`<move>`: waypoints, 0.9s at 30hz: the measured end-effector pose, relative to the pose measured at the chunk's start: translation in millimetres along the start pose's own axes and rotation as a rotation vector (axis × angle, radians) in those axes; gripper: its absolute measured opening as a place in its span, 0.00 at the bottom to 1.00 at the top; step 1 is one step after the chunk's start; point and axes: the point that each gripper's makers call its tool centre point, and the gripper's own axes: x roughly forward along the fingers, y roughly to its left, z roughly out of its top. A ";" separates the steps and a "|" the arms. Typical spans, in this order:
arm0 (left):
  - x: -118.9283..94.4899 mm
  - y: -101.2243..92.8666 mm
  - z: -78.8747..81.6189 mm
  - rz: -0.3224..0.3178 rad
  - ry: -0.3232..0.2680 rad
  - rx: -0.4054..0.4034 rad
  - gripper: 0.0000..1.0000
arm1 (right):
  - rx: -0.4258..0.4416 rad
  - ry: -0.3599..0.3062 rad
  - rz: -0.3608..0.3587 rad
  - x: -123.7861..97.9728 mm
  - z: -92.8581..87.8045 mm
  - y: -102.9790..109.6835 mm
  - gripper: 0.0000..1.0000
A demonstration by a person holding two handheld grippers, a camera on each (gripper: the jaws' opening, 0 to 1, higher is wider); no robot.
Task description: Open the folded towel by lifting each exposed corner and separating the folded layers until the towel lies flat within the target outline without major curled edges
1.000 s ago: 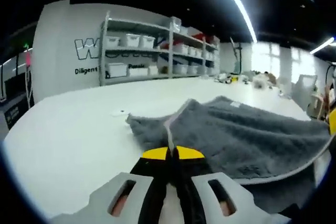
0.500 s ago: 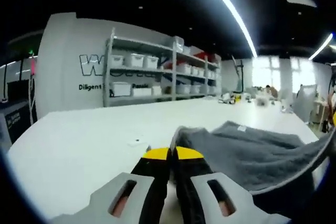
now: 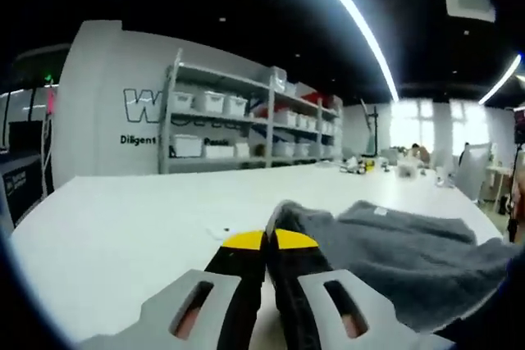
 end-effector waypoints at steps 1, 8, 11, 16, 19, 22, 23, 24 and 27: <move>-1.1 1.4 -1.9 0.004 0.010 0.004 0.02 | -0.008 -0.011 0.000 5.3 -0.2 1.0 0.00; -10.0 12.3 -8.1 0.020 0.054 0.049 0.02 | 0.021 -0.050 0.049 24.8 -0.5 10.7 0.00; -16.7 11.8 -11.5 0.026 0.071 0.082 0.02 | -0.012 -0.028 0.054 34.0 -4.9 14.2 0.00; -25.3 29.7 -20.4 0.027 0.121 0.081 0.02 | -0.061 0.002 0.070 51.0 -5.2 25.5 0.00; -32.5 39.1 -24.1 0.026 0.136 0.051 0.02 | -0.083 0.006 0.077 61.7 -5.2 30.3 0.00; -40.3 50.5 -27.7 0.044 0.154 0.055 0.02 | -0.084 0.019 0.089 71.7 -5.0 37.1 0.00; -42.5 54.2 -27.7 0.051 0.159 0.060 0.02 | -0.087 0.023 0.089 75.4 -4.7 40.2 0.00; -45.7 59.3 -27.0 0.055 0.161 0.065 0.02 | -0.089 0.031 0.094 78.1 -5.0 42.4 0.00; -52.6 67.5 -27.6 0.065 0.170 0.069 0.02 | -0.103 0.048 0.096 87.2 -5.5 48.4 0.00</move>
